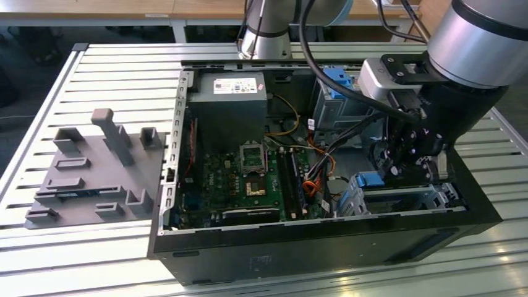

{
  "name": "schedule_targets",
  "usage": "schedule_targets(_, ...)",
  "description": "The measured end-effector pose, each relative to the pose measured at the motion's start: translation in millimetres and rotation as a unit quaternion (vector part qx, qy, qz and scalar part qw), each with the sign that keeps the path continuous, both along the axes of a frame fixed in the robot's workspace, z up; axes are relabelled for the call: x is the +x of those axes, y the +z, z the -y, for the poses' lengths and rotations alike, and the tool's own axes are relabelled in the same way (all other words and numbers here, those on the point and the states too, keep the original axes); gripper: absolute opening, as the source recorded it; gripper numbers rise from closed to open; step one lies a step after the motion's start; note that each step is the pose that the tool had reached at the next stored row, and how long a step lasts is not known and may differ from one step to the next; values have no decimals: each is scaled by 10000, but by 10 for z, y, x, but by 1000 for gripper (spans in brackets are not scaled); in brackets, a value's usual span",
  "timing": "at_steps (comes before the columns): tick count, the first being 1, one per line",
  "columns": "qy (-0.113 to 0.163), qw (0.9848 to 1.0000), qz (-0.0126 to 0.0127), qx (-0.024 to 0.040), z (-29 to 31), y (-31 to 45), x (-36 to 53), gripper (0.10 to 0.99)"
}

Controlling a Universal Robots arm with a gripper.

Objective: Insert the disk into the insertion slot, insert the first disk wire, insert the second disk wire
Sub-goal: 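Insert the first disk wire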

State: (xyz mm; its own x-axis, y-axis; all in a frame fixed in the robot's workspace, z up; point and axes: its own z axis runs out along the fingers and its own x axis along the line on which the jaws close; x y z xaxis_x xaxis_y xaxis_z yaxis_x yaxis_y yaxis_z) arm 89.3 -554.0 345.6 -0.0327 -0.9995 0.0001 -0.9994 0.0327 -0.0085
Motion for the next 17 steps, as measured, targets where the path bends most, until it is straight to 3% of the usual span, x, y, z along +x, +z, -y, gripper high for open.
schedule_targets(17, 0, 10000, 0, 2, -2, 2, 244, 106)
